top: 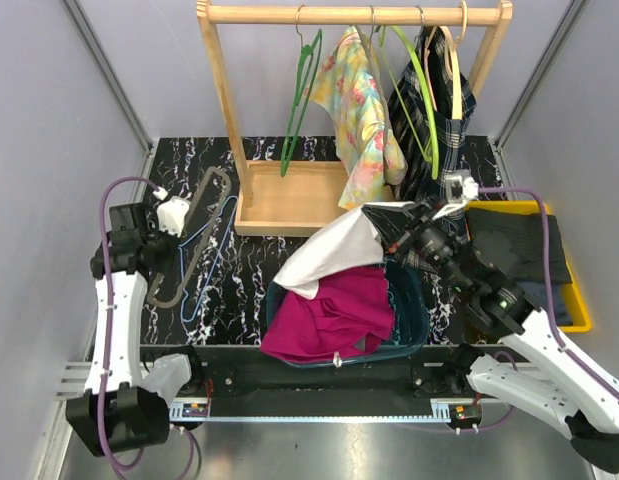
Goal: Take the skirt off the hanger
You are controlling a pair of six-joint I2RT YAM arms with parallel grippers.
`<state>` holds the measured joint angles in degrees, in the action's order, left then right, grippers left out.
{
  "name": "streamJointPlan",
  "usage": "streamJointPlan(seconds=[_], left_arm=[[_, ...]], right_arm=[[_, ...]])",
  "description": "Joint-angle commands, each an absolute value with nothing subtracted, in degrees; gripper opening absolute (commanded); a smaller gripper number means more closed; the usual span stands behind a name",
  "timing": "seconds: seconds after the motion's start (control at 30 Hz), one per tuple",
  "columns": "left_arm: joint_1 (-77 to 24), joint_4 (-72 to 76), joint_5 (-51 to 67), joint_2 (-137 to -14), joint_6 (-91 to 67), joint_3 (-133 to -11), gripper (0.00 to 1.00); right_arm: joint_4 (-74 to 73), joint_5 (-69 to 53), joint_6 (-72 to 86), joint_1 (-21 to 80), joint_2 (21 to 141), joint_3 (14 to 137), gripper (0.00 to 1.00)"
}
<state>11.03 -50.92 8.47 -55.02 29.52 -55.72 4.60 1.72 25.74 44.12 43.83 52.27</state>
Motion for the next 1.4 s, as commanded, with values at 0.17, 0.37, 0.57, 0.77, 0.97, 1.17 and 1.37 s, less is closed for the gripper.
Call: streamJointPlan(seconds=[0.17, 0.37, 0.57, 0.77, 0.97, 1.17, 1.37], left_arm=[[11.2, -47.1, 17.2, -62.2, 29.3, -53.4, 0.0], [11.2, -45.4, 14.7, -67.6, 26.6, -52.6, 0.0], [11.2, -43.1, 14.5, -68.9, 23.9, -50.9, 0.0], [11.3, -38.3, 11.1, -68.5, 22.1, -48.5, 0.0], [11.2, -33.0, 5.9, -70.7, 20.9, -46.7, 0.28], [11.2, -32.9, 6.1, -68.0, 20.1, -49.0, 0.99], [11.2, -39.4, 11.8, -61.0, 18.5, -59.3, 0.99]], right_arm=[[0.4, 4.5, 24.9, 43.9, 32.7, 49.7, 0.0], [-0.5, -4.5, 25.4, 43.9, 34.4, 54.0, 0.0], [4.7, -11.1, 30.0, 43.8, 34.6, 56.5, 0.0], [3.4, -11.9, 31.5, 43.9, 31.5, 55.0, 0.0], [-0.7, -12.5, 33.0, 43.9, 30.3, 52.9, 0.0], [-7.6, -9.2, 33.0, 43.9, 30.8, 43.8, 0.0], [-19.0, -7.7, 33.3, 43.9, 40.0, 42.0, 0.0]])
